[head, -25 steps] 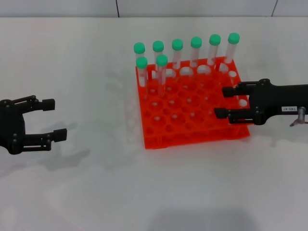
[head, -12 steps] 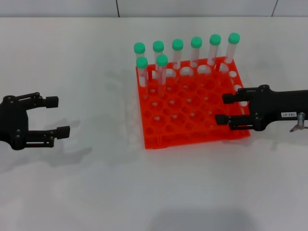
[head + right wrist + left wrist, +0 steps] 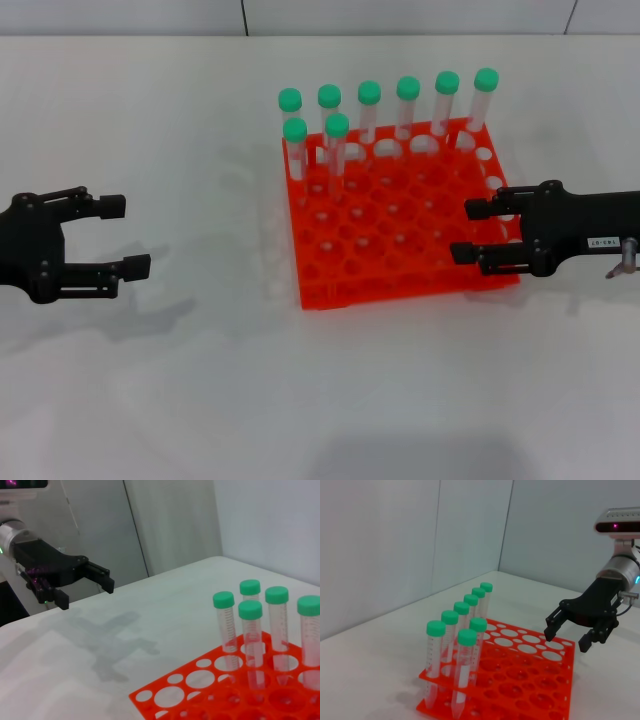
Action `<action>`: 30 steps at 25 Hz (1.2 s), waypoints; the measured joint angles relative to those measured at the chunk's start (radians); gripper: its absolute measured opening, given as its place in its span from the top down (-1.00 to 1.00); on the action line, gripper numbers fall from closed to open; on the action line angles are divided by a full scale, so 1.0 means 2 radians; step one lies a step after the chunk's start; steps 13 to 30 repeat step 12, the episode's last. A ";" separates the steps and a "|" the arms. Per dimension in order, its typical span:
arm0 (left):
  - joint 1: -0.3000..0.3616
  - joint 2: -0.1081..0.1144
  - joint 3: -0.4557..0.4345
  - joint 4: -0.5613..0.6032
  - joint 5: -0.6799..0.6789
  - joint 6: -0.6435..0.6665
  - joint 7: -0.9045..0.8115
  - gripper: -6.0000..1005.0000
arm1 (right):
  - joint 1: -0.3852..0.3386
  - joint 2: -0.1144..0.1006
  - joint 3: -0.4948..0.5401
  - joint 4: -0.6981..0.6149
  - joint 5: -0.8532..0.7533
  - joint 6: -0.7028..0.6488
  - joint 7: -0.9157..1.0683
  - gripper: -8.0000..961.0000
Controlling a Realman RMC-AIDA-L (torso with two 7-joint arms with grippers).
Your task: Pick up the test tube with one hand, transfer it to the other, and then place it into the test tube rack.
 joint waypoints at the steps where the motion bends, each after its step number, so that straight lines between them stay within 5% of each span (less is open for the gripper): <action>1: 0.000 0.000 0.000 0.000 0.000 0.000 0.000 -0.76 | 0.000 0.000 0.000 0.000 0.000 -0.001 -0.001 -0.40; 30: 0.000 -0.001 0.000 0.000 0.000 -0.001 -0.002 -0.76 | 0.000 0.002 0.003 -0.004 -0.012 -0.001 -0.004 -0.40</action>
